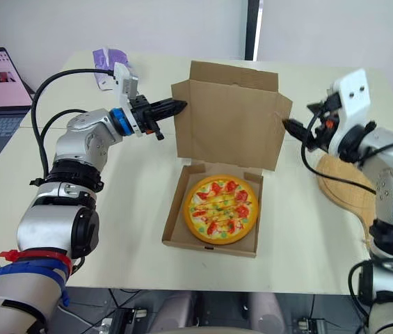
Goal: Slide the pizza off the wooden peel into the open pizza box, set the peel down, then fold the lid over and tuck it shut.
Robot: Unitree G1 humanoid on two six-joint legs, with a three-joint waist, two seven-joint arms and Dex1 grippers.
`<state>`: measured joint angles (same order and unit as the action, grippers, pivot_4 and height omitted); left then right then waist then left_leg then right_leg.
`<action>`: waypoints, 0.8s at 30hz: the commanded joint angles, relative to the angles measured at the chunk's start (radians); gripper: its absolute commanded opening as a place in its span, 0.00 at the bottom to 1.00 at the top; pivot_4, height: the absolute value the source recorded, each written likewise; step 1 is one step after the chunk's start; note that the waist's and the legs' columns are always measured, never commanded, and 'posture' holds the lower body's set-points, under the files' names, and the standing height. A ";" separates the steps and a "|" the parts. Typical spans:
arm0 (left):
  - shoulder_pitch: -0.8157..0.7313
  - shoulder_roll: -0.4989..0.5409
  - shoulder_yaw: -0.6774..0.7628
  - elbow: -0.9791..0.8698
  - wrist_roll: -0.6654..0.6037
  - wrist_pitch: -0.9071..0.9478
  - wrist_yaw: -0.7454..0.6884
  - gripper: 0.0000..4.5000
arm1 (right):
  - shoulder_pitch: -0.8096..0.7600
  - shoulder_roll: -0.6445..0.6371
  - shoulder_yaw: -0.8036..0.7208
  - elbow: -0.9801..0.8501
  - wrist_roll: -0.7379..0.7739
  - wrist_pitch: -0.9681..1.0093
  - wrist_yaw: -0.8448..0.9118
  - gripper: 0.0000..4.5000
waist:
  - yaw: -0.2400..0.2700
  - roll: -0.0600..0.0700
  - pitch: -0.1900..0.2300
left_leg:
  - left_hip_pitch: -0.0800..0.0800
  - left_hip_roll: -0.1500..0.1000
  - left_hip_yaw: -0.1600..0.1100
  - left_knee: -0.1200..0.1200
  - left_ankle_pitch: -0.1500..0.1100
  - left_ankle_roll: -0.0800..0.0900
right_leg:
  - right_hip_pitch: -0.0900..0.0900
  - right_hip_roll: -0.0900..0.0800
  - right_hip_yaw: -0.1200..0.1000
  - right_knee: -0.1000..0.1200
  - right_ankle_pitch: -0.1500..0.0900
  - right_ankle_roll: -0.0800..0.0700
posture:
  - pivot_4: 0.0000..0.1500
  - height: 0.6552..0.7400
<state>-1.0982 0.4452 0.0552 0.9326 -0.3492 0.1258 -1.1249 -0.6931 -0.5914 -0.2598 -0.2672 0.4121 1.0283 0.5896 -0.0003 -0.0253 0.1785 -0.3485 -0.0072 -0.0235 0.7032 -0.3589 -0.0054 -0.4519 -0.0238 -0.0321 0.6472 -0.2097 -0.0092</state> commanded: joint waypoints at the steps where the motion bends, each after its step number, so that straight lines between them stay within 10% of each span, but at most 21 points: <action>1: -0.011 0.006 0.031 -0.064 -0.005 -0.009 -0.004 0.00 | -0.078 0.050 -0.037 0.035 0.046 0.044 -0.067 0.82 | -0.001 0.000 0.000 | 0.000 0.000 0.000 0.000 0.000 0.000 | 0.000 0.000 0.000 0.000 0.000 0.000 | 1.00 0.79; 3: -0.004 0.007 0.035 -0.078 -0.007 -0.002 -0.003 0.00 | -0.104 0.069 -0.029 0.074 0.046 0.049 -0.095 0.82 | -0.001 0.000 0.000 | -0.001 0.000 0.000 0.000 0.000 0.000 | -0.001 0.000 0.000 0.000 0.000 0.000 | 1.00 0.79; 14: 0.021 0.011 0.053 -0.128 -0.006 0.027 0.011 0.00 | -0.106 0.066 0.002 0.099 0.082 0.047 -0.115 0.01 | -0.001 0.000 0.000 | -0.015 0.000 -0.002 0.008 0.000 0.001 | -0.011 -0.001 -0.002 0.004 0.000 0.000 | 1.00 0.79; 24: -0.077 -0.050 0.041 -0.002 0.068 -0.066 0.115 0.00 | -0.172 0.025 0.065 0.250 0.002 -0.098 -0.112 0.01 | -0.001 0.000 0.000 | -0.013 -0.002 -0.002 0.013 0.000 0.002 | -0.011 -0.001 -0.001 0.014 0.001 -0.001 | 1.00 0.79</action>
<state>-1.1186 0.4027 0.0838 0.9265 -0.2886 0.1042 -1.0321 -0.8202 -0.5436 -0.1869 -0.0271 0.4351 0.9862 0.4756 -0.0009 -0.0251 0.1784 -0.3615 -0.0088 -0.0251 0.7167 -0.3586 -0.0029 -0.4627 -0.0252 -0.0333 0.6611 -0.2087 -0.0103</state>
